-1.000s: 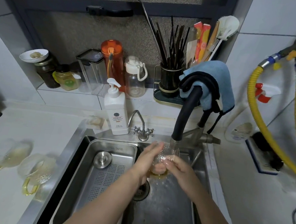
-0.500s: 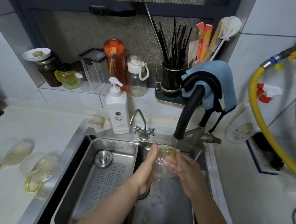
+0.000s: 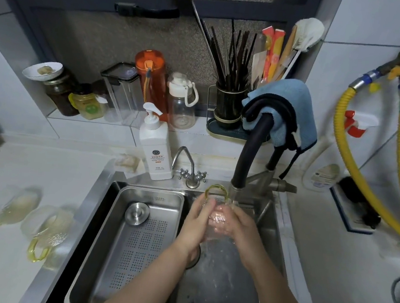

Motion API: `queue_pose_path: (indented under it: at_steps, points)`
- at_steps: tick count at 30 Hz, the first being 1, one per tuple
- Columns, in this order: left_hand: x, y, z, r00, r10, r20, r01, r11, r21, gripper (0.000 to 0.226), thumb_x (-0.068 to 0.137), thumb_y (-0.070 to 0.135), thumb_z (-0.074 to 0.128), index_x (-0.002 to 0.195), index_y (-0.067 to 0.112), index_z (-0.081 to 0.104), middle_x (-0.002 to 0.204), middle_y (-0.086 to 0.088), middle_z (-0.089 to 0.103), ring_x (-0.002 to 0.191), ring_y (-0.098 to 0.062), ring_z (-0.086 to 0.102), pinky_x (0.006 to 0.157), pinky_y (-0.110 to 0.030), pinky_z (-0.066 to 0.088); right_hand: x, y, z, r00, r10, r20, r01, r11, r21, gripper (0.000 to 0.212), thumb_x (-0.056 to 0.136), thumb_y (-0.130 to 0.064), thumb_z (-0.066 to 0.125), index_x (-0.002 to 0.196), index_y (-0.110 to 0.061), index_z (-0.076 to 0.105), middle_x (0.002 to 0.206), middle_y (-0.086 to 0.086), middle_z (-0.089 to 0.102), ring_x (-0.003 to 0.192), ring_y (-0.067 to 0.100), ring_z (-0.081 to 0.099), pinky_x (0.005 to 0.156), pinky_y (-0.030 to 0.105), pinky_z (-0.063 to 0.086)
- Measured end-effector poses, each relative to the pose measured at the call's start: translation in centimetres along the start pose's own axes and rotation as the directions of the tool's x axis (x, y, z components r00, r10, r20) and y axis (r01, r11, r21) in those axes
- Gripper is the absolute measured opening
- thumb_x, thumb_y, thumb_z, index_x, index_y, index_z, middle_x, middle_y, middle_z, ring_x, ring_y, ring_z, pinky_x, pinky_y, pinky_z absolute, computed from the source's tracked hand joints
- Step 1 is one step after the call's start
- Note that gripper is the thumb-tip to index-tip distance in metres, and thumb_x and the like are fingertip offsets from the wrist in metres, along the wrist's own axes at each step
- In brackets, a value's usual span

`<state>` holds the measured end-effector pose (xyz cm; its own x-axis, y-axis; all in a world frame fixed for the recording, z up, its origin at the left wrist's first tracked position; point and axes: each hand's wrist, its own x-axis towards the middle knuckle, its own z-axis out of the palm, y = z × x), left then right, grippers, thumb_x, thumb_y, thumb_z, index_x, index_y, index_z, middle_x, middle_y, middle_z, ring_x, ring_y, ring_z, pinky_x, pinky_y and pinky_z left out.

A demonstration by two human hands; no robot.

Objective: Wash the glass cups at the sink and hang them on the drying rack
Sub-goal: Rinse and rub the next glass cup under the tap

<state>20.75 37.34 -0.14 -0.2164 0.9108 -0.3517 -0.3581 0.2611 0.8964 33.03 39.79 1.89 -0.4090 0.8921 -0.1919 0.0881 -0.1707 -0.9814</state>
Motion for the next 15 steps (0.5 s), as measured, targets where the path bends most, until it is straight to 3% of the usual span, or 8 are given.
queue_pose_path:
  at_steps: [3, 5, 8, 11, 13, 15]
  points:
    - [0.5, 0.5, 0.0, 0.996, -0.087, -0.026, 0.086, 0.996, -0.013, 0.06, 0.081, 0.056, 0.066, 0.132, 0.028, 0.051, 0.117, -0.006, 0.069, 0.093, -0.024, 0.071, 0.082, -0.044, 0.058, -0.5, 0.2, -0.3, 0.994, -0.013, 0.107, 0.045, 0.949, -0.311, 0.013, 0.097, -0.033, 0.05, 0.1, -0.03, 0.062, 0.093, -0.011, 0.07, 0.088, -0.003, 0.065, 0.085, 0.021, 0.049]
    - [0.6, 0.5, 0.1, 0.993, -0.117, 0.003, 0.117, 0.992, 0.044, 0.06, 0.079, 0.062, 0.066, 0.129, 0.033, 0.052, 0.121, 0.001, 0.066, 0.097, -0.022, 0.07, 0.087, -0.048, 0.056, 0.1, 0.3, -1.0, 0.99, 0.027, 0.141, 0.026, 0.931, -0.363, 0.029, 0.095, -0.043, 0.05, 0.112, -0.023, 0.063, 0.103, -0.009, 0.069, 0.097, 0.001, 0.064, 0.092, 0.028, 0.048]
    - [0.5, 0.5, 1.0, 0.987, -0.161, 0.01, 0.16, 0.983, 0.088, 0.02, 0.093, 0.052, 0.052, 0.106, 0.039, 0.058, 0.107, 0.013, 0.063, 0.094, -0.008, 0.064, 0.083, -0.045, 0.059, 1.4, -0.6, -1.0, 0.995, 0.059, 0.082, -0.046, 0.989, -0.143, 0.039, 0.086, -0.039, 0.06, 0.121, -0.019, 0.059, 0.118, 0.002, 0.064, 0.113, 0.015, 0.06, 0.102, 0.04, 0.043]
    - [1.0, 1.7, 1.2, 0.989, -0.145, -0.024, 0.146, 0.987, 0.073, 0.029, 0.095, 0.047, 0.05, 0.102, 0.024, 0.066, 0.095, -0.002, 0.071, 0.082, -0.017, 0.069, 0.061, -0.035, 0.058, 1.8, -1.0, -0.3, 0.995, -0.004, 0.096, 0.01, 0.998, -0.059, 0.025, 0.091, -0.02, 0.059, 0.116, -0.015, 0.06, 0.107, 0.0, 0.068, 0.107, 0.014, 0.063, 0.093, 0.028, 0.049]
    - [1.7, 2.4, 0.8, 0.987, -0.153, -0.042, 0.155, 0.986, 0.065, 0.032, 0.094, 0.046, 0.053, 0.102, 0.017, 0.065, 0.09, -0.009, 0.07, 0.073, -0.022, 0.068, 0.055, -0.031, 0.054, 1.0, -0.9, -0.4, 0.986, -0.031, 0.163, 0.062, 0.981, -0.186, 0.021, 0.096, -0.02, 0.054, 0.117, -0.02, 0.058, 0.104, -0.01, 0.067, 0.101, 0.002, 0.064, 0.086, 0.017, 0.049]
    - [2.0, 3.0, 0.3, 0.98, -0.185, -0.07, 0.19, 0.978, 0.081, 0.031, 0.091, 0.049, 0.056, 0.101, 0.02, 0.063, 0.092, -0.01, 0.069, 0.065, -0.023, 0.067, 0.055, -0.035, 0.057, 0.6, -0.3, -0.9, 0.97, -0.043, 0.239, 0.147, 0.888, -0.436, 0.012, 0.097, -0.028, 0.052, 0.107, -0.031, 0.058, 0.096, -0.017, 0.066, 0.091, -0.008, 0.062, 0.086, 0.02, 0.051]
